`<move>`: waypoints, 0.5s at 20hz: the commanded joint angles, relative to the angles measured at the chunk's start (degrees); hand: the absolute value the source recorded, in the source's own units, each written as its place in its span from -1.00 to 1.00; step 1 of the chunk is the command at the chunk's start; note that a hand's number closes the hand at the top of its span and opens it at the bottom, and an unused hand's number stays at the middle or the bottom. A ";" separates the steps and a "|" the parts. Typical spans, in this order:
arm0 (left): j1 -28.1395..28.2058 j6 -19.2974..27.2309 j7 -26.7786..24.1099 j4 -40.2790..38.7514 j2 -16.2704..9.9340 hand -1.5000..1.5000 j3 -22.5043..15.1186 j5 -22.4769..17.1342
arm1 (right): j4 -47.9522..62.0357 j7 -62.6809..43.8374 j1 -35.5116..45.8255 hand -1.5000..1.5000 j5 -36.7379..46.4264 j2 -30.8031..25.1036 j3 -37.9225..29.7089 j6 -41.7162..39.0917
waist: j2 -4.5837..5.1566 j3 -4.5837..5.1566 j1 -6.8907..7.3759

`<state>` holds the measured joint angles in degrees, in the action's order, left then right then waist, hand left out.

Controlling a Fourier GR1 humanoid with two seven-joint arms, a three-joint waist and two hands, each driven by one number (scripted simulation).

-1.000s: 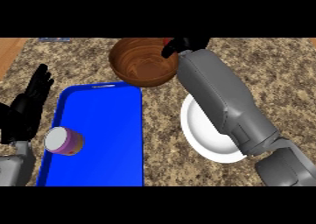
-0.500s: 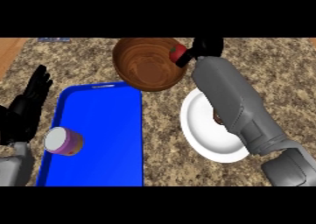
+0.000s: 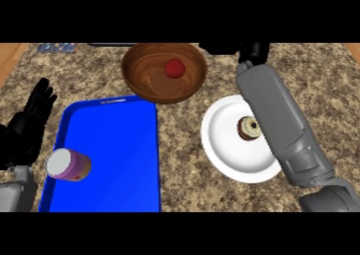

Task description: Pick the tomato from the plate and place it in the bowl

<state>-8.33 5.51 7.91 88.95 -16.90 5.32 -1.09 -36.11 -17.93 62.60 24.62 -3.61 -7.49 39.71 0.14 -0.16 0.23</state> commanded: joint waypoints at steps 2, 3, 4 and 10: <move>1.28 -1.36 -0.35 0.82 -1.81 0.00 2.90 -1.68 | -11.57 7.33 -10.16 -1.00 -8.20 -3.04 -4.53 -4.61 | -0.47 0.11 -0.98; 2.67 0.62 1.61 2.50 0.36 0.00 0.42 0.30 | -16.19 5.04 -13.04 -1.00 -8.40 -1.17 -3.19 -5.01 | -0.83 0.11 -1.60; 3.64 -1.22 -0.69 2.05 -1.35 0.00 2.06 -0.80 | -19.03 5.14 -15.36 -1.00 -9.85 -4.16 -3.85 -8.52 | -0.92 0.13 -1.94; -0.33 0.79 3.81 2.17 -0.41 0.00 1.62 0.36 | -38.38 5.12 -34.38 -1.00 -14.58 -4.89 -2.11 -15.65 | -0.83 0.12 -2.55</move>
<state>-6.22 5.64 8.03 90.21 -16.77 6.61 -0.96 -63.51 -14.13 38.68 13.61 -7.88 -9.67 28.08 -0.58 -0.02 -1.67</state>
